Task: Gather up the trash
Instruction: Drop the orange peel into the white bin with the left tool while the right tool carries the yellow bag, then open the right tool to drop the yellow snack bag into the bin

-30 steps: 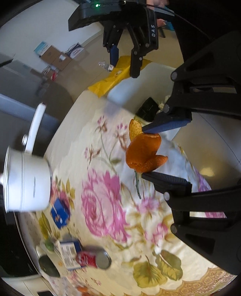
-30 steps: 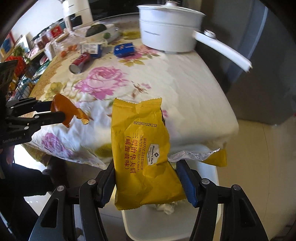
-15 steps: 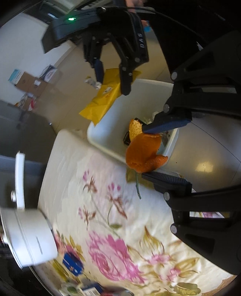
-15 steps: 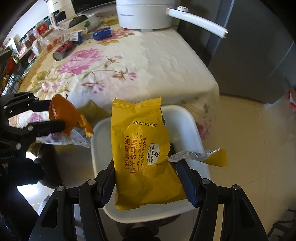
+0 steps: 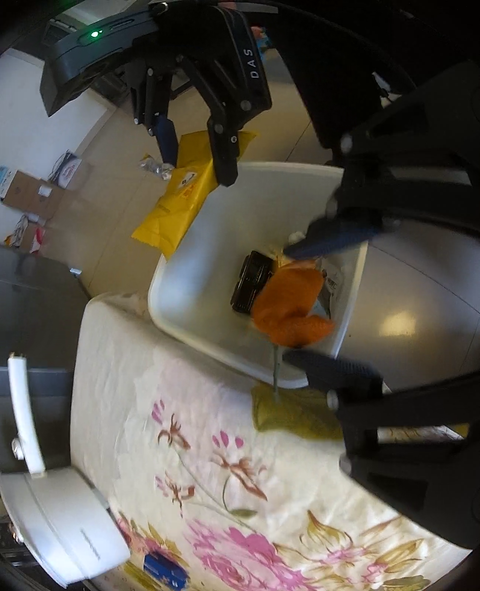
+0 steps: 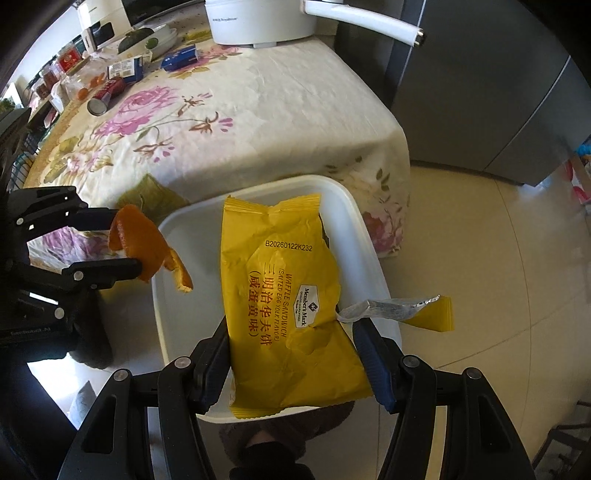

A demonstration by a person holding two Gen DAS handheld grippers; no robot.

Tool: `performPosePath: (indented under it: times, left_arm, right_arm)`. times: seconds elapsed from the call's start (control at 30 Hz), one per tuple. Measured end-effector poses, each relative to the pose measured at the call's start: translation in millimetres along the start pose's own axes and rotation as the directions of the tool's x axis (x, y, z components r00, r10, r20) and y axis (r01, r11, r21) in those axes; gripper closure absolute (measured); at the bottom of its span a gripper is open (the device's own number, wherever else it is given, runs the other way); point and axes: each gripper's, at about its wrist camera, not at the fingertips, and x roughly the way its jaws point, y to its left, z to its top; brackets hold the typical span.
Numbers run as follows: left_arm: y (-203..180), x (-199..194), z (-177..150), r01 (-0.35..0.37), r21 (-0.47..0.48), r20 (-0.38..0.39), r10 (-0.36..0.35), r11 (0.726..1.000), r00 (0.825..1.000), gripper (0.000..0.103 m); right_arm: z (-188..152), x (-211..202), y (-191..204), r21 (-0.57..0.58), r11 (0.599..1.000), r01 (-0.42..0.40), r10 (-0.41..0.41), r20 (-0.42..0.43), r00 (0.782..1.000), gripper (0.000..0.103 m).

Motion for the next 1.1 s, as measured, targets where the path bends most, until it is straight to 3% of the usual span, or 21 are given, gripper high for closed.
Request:
performPosePath:
  times: [0.07,0.53,0.67,1.1]
  left_arm:
    - [1,-3,3,-0.033,-0.001,0.031,0.033,0.999,0.999,0.022]
    - [26,-9,3,-0.138,-0.061,0.024,0.140,0.989,0.990,0.019]
    - [28,-12,2,-0.155,-0.071,0.023,0.157,0.985,0.987,0.017]
    - [41,-18,-1,-0.178,-0.106,0.017,0.180,0.978,0.983,0.017]
  right_arm:
    - [-1,1,-1,0.001,1.000,0.002,-0.002,-0.003,1.000,0.038]
    - [0,4,-1,-0.004,1.000,0.008,-0.008,-0.011,1.000,0.037]
    - [-1,5,2,0.000,1.000,-0.001,0.001,-0.019,1.000,0.017]
    - [6,2,-3,0.043,0.999,0.027,-0.027,-0.007,1.000,0.016]
